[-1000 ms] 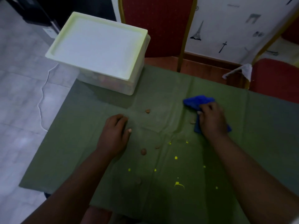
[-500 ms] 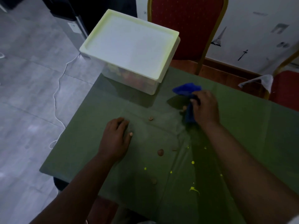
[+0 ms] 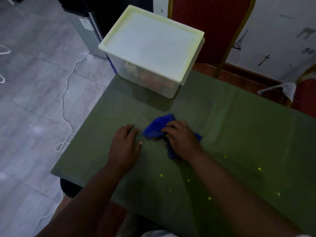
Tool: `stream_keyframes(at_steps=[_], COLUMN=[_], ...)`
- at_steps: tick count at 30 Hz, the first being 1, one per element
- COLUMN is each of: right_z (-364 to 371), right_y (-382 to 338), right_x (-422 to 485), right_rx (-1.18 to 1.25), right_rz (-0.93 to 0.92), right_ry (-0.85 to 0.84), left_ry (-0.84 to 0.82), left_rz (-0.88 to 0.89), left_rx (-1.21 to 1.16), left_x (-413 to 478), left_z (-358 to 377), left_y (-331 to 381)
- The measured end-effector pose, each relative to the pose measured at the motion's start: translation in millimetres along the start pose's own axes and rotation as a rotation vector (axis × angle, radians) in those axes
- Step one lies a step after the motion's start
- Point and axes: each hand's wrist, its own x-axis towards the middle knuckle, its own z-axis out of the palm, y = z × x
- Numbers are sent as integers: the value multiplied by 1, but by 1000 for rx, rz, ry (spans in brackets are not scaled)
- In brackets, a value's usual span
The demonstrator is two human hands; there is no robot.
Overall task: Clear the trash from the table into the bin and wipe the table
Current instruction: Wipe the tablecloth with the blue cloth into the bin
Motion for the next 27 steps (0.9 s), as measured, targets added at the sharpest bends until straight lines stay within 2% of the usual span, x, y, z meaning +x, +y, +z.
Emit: stream_keyframes(at_steps=[2, 5, 8, 10, 12, 15, 18, 20, 24, 27], right_z=[-2, -26, -72, -95, -100, -74, -41, -21, 8, 7], right_y=[-9, 1, 37, 60, 71, 62, 37, 15, -32, -47], right_x=[0, 4, -2, -13, -25, -39, -50, -53, -44, -24], right_rx=[128, 342, 258, 56, -104, -187, -236, -229, -62, 85], right_rz=[-12, 192, 319, 276, 259, 260, 191, 174, 62, 68], right_ry=[-32, 88, 169, 158, 75, -58, -73, -76, -38, 51], left_ry=[5, -1, 4, 7, 7, -2, -2, 10, 31, 27], left_rz=[-5, -23, -25, -19, -18, -28, -33, -35, -37, -55], left_rx=[1, 3, 7, 10, 12, 14, 7, -4, -14, -15], left_x=[-4, -10, -16, -19, -23, -27, -30, -32, -36, -39], left_z=[-2, -5, -5, -5, -4, -3, -3, -4, -8, -10], left_y=[-2, -8, -12, -12, -12, -11, -11, -13, -20, -24])
